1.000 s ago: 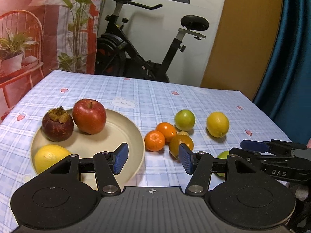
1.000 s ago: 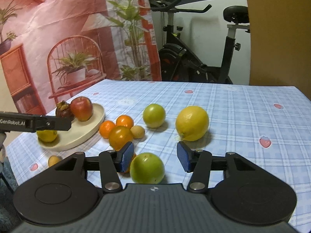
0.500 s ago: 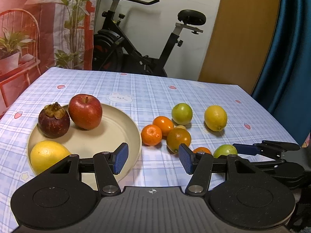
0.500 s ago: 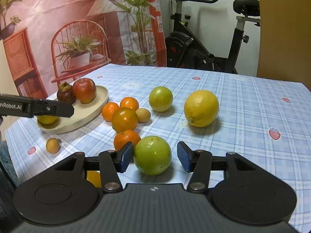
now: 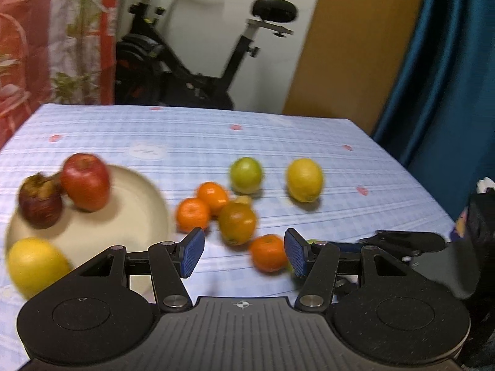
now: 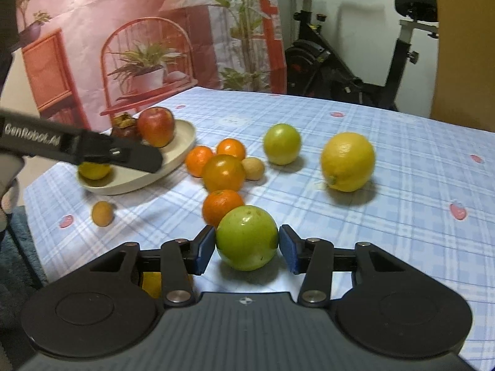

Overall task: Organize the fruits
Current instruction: 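Close the left gripper around the green apple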

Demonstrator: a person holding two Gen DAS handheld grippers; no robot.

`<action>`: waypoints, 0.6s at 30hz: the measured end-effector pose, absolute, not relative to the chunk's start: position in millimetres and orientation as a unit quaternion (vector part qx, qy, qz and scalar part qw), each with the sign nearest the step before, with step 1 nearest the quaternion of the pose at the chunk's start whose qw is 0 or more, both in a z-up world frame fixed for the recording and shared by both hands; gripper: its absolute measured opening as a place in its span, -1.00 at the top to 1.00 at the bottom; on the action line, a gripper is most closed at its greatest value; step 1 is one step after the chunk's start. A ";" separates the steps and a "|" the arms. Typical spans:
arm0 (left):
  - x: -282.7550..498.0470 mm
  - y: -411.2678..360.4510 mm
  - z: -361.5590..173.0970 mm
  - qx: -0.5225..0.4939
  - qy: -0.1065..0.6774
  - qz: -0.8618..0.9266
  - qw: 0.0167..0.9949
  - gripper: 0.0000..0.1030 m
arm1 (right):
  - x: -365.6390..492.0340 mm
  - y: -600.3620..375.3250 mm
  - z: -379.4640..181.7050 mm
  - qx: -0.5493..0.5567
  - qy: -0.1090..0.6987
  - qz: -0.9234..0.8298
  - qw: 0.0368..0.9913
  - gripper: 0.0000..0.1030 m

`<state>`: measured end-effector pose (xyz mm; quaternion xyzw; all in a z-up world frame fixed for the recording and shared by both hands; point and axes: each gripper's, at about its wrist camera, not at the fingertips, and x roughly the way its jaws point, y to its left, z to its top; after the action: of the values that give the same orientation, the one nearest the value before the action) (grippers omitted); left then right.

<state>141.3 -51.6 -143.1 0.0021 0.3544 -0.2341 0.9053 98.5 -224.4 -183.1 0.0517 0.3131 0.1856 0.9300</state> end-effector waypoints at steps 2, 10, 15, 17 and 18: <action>144.8 -65.5 -143.6 0.004 0.365 -0.258 0.895 -0.16 | 98.0 -222.6 -184.0 0.053 0.312 0.194 0.929 0.06; 156.9 -104.6 -160.9 0.001 0.424 -0.300 0.854 -0.13 | 97.2 -221.8 -184.8 0.057 0.310 0.199 0.928 0.07; 157.3 -107.9 -172.2 -0.002 0.443 -0.302 0.844 -0.13 | 95.3 -224.3 -184.9 0.064 0.316 0.204 0.924 0.06; 158.9 -108.4 -175.8 -0.002 0.447 -0.299 0.843 -0.12 | 95.6 -223.9 -186.4 0.066 0.321 0.204 0.922 0.06; 159.2 -108.6 -176.5 -0.003 0.446 -0.300 0.843 -0.10 | 95.6 -223.8 -187.1 0.066 0.324 0.204 0.922 0.06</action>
<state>159.2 -108.6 -176.5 -0.0031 0.4459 -0.3002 0.8432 95.6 -223.8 -187.1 0.0659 0.3236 0.2043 0.9215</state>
